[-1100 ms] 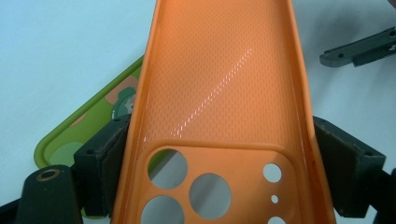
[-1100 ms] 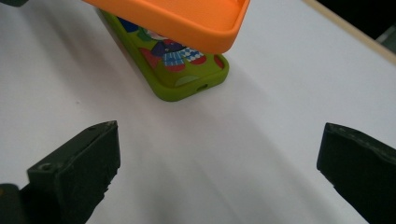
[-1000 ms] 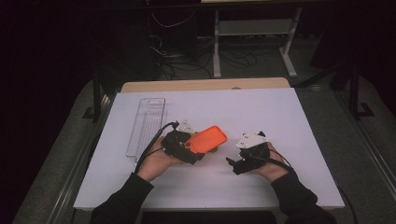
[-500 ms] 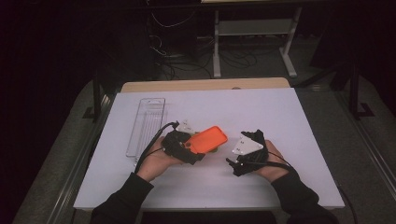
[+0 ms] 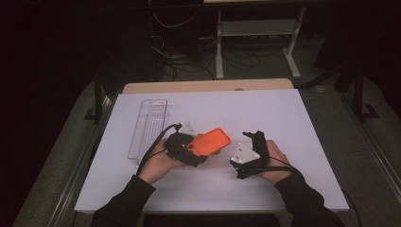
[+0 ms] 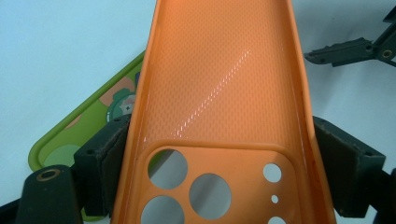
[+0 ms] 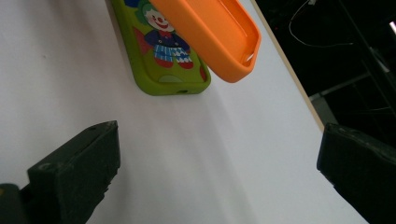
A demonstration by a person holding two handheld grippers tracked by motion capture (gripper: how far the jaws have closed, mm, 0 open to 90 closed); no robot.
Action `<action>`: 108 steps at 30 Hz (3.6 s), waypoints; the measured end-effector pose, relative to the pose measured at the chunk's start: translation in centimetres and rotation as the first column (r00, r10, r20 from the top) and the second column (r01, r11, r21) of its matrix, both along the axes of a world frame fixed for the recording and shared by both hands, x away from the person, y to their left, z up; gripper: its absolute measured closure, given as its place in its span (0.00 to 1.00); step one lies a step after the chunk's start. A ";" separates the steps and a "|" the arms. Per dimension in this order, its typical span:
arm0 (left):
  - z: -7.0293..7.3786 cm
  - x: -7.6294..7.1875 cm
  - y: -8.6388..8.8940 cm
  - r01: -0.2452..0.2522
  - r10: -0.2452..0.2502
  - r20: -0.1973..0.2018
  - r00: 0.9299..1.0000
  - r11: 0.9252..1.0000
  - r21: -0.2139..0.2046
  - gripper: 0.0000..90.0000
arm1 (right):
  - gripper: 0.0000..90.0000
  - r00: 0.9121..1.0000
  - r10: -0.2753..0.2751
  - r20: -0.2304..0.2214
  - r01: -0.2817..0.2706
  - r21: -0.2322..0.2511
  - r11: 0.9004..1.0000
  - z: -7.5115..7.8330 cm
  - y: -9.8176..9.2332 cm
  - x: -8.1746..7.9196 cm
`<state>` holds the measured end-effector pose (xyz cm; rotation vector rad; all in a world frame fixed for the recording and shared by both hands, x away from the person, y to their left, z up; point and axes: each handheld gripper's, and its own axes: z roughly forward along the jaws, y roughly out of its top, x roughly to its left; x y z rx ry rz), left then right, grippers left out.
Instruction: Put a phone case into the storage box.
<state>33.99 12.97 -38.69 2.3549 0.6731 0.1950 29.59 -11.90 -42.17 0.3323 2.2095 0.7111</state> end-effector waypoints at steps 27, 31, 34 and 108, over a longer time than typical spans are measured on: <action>0.0 -0.1 0.1 -0.023 0.022 -0.026 0.999 0.999 -0.025 0.17 | 0.00 0.963 0.096 0.250 -0.027 -0.267 0.963 -0.3 0.6 -0.4; 0.2 0.2 0.2 -0.001 0.001 -0.022 1.000 1.000 -0.005 0.17 | 0.00 0.951 0.110 0.290 -0.025 -0.282 0.959 -0.3 1.0 -0.7; 0.4 0.3 0.1 0.000 0.000 -0.031 1.000 1.000 -0.009 0.17 | 0.00 0.939 0.135 0.316 -0.038 -0.295 0.955 -0.1 1.5 -0.9; 2.1 0.6 2.2 0.062 -0.062 0.004 0.998 0.997 -0.056 0.00 | 0.87 0.888 0.222 0.402 -0.049 -0.399 0.916 -0.5 4.7 -0.4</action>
